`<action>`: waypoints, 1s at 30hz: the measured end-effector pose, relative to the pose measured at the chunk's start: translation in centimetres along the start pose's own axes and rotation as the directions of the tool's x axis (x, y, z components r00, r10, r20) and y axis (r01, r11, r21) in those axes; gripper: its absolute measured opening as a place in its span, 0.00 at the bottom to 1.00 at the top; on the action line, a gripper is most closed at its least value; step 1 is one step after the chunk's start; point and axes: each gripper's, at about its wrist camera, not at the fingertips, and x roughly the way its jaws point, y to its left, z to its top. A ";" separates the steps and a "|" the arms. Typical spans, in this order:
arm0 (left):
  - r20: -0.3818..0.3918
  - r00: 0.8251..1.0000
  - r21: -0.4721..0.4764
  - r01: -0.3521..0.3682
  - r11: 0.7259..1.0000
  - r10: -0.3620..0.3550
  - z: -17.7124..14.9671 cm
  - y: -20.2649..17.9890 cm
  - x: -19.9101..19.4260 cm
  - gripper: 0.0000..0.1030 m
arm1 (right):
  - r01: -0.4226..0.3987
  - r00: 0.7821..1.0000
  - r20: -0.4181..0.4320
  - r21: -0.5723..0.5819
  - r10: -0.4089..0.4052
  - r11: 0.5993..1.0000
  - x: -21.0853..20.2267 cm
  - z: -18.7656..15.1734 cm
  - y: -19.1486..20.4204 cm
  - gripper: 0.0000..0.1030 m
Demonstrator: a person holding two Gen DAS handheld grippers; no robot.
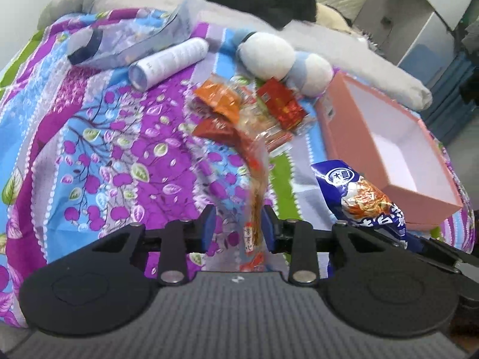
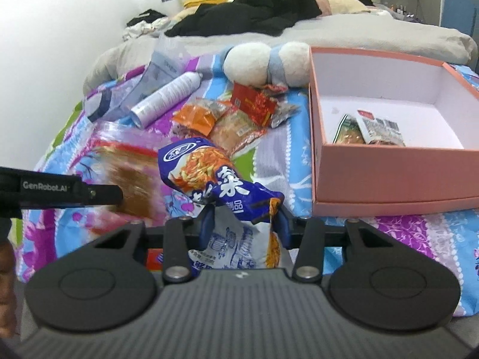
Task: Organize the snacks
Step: 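Lift the clear stick packet with the left tool while the right tool lifts the blue bag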
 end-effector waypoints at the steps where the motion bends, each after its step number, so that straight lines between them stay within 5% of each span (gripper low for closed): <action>1: 0.005 1.000 0.007 0.002 1.000 -0.002 0.1 -0.2 -0.2 0.25 | -0.003 1.000 0.008 0.005 0.003 1.000 -0.4 0.2 0.0 0.44; 5: -0.019 1.000 -0.015 0.022 1.000 -0.023 -0.1 -0.2 0.6 0.24 | 0.017 0.999 0.030 -0.003 -0.017 1.000 -1.2 0.4 -0.1 0.44; 11: -0.077 0.995 -0.078 0.058 0.995 -0.064 -1.5 1.6 3.6 0.26 | 0.027 0.998 -0.050 0.020 -0.026 0.999 0.6 -1.3 -1.3 0.44; 14: -0.122 0.991 -0.066 0.054 0.996 -0.062 -1.8 2.7 5.7 0.41 | 0.021 0.996 -0.090 0.034 -0.018 0.999 1.7 -2.4 -1.4 0.44; 16: -0.125 0.991 -0.017 0.049 0.999 -0.051 -1.9 2.9 6.7 0.58 | 0.016 0.994 -0.109 0.038 -0.012 0.999 2.2 -2.7 -1.4 0.44; 19: -0.121 0.992 0.065 0.039 0.997 -0.031 -1.6 2.7 7.7 0.69 | 0.020 0.993 -0.115 0.028 -0.017 0.999 2.6 -2.8 -1.5 0.44; 30: -0.134 0.990 0.306 -0.005 0.952 0.048 -2.0 1.5 12.0 0.71 | 0.048 0.990 -0.139 0.067 -0.038 0.997 3.5 -3.1 -2.9 0.44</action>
